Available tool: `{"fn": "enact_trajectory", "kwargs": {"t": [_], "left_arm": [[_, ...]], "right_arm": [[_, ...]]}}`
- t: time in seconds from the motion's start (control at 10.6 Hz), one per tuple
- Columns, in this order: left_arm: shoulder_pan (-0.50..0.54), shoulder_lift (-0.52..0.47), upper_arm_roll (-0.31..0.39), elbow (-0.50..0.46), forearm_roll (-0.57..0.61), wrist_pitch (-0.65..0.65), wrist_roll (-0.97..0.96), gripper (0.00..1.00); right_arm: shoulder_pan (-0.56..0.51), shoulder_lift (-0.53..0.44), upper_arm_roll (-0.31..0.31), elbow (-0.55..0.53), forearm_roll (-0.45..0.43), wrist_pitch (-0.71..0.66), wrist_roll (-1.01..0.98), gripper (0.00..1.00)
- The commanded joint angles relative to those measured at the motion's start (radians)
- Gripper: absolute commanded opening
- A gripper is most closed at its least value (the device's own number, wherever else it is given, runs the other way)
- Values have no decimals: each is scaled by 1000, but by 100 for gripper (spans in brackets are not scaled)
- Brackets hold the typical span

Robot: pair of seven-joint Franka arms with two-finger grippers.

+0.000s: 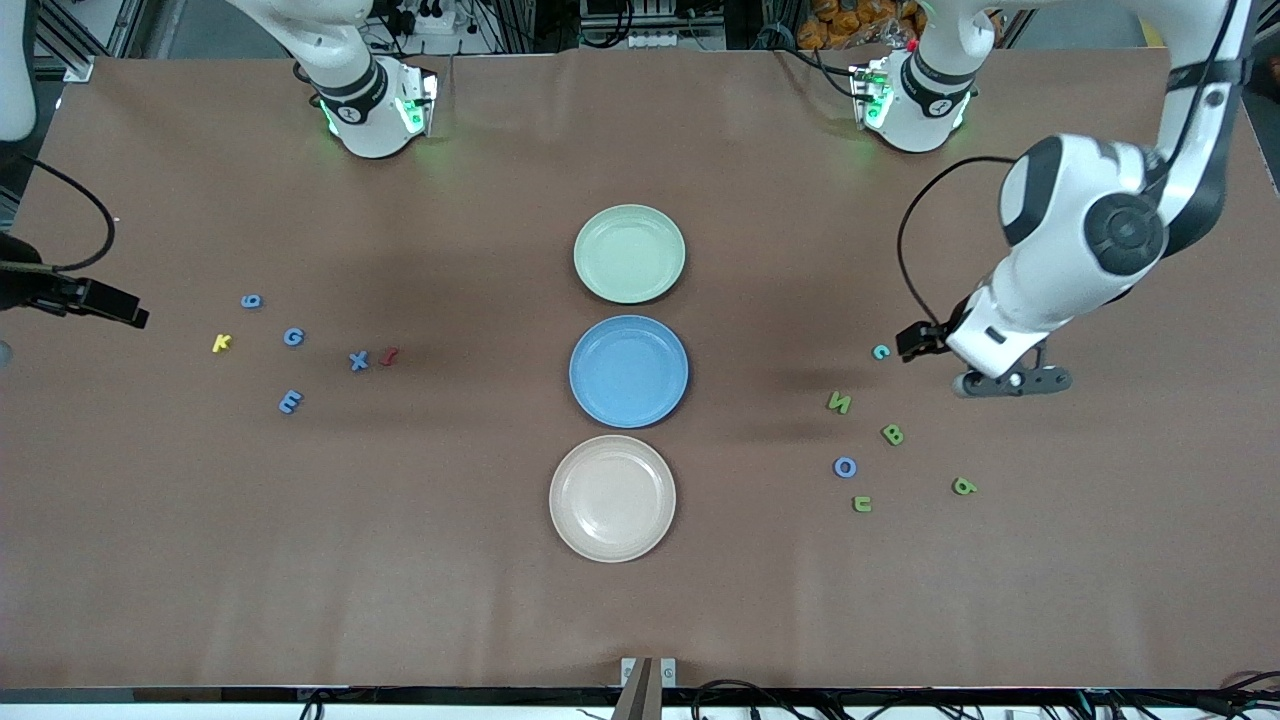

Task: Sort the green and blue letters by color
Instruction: 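Move the left gripper to green letters while the right gripper reaches blue letters, then grasp the green N with the left gripper while the right gripper lowers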

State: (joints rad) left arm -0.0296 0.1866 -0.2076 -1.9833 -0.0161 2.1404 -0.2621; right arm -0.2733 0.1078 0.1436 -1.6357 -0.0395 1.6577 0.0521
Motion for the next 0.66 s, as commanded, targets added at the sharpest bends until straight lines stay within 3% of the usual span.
{"fn": "enact_trajectory", "kwargs": {"t": [0.0,0.19,0.38,0.57], "left_arm": [[0,94,-44,12,11,96,18,97],[0,154,-101,-11,16,183,47,97],[-10,204,-112,-52,25,312,105,96],[3,279,-112,-55,131,399,147,90]], "right_arm": [[-56,-83,8,-267,18,231,-20,100],[-90,-91,16,-442,20,411,-18,100],[-93,-91,14,-611,20,622,-18,100],[-112,-86,14,-709,20,706,-12,100]]}}
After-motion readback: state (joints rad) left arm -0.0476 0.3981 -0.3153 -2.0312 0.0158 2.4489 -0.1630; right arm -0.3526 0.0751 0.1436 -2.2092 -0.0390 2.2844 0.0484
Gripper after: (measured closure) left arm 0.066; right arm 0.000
